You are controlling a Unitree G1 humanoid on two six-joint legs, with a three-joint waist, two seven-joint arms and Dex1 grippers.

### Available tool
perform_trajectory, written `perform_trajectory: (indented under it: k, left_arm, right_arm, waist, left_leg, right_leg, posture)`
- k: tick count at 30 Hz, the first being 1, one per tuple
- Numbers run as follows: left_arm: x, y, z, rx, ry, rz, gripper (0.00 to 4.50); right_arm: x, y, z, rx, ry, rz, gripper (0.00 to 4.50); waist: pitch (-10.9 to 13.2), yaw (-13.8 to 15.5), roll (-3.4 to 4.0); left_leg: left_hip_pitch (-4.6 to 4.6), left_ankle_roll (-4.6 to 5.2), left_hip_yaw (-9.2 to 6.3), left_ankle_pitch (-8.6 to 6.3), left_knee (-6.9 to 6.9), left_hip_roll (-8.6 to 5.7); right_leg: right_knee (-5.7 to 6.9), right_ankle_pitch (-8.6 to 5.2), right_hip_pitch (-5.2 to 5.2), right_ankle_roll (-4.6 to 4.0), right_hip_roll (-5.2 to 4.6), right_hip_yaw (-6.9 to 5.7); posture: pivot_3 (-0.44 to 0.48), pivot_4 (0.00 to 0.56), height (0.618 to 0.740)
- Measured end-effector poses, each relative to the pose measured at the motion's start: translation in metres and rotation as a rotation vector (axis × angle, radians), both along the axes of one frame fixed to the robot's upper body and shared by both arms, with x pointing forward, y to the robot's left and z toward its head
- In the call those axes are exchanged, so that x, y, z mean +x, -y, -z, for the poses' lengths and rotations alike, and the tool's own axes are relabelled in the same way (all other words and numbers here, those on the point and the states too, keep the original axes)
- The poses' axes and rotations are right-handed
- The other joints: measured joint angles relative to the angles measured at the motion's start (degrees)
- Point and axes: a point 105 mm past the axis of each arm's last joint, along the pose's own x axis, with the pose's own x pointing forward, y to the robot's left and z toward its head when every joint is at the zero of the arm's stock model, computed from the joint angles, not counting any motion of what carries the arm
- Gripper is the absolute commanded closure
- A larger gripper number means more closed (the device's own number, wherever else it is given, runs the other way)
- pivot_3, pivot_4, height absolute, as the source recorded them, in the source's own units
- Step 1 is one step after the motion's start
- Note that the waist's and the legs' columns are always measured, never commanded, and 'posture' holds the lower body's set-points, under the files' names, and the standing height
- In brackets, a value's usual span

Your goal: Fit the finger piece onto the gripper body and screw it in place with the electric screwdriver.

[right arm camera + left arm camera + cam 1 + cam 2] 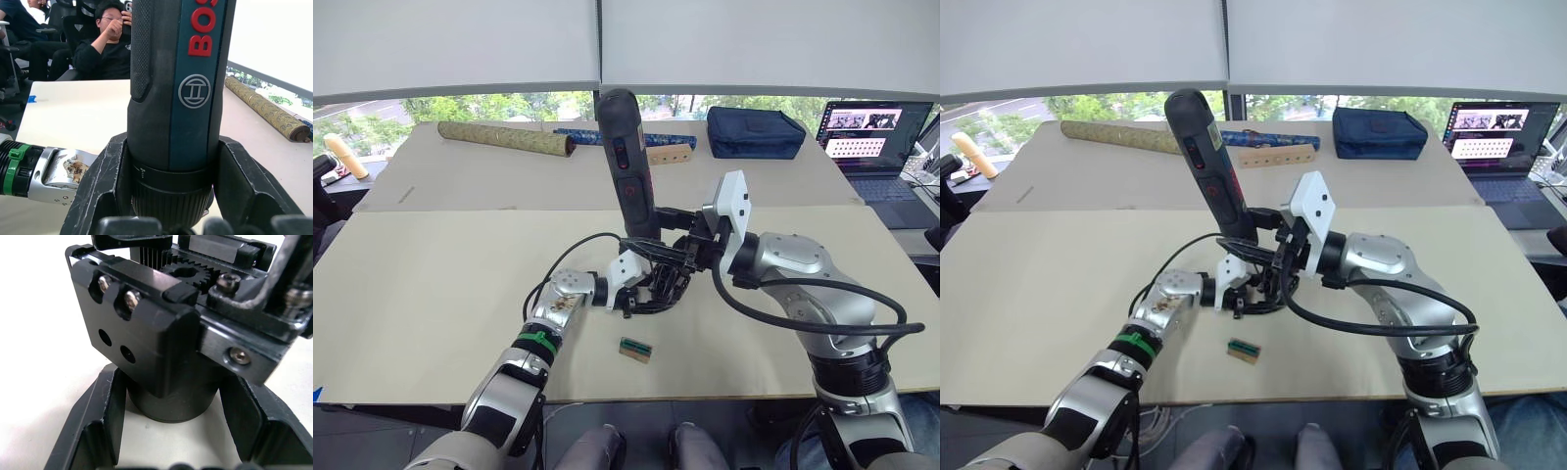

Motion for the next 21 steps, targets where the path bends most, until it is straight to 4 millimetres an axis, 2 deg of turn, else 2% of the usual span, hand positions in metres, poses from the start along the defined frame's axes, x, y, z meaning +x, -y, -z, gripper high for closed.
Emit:
perform_trajectory:
  k: [13,21]
  left_arm:
    - [0.0008,-0.0004,0.0003,0.001,0.0,-0.001,2.22]
    - [0.0018,0.0012,0.0006,0.003,-0.006,0.001,2.22]
  right_arm:
    - [-0.0042,-0.0008,0.0005,0.006,-0.018,0.017,2.59]
    - [-0.0073,0.0082,0.0015,0.02,-0.007,0.046,2.59]
  waist:
    - [0.0,0.1,0.0]
    - [0.0,0.43,0.0]
  left_leg:
    - [0.0,0.0,0.0,0.0,0.0,0.0]
    - [0.01,-0.01,0.01,0.0,0.0,-0.02]
  right_leg:
    - [0.0,0.0,0.0,0.0,0.01,0.0]
    - [0.0,0.0,0.03,0.0,0.02,0.0]
  posture:
    - [0.0,0.15,0.74]
    - [0.0,0.15,0.74]
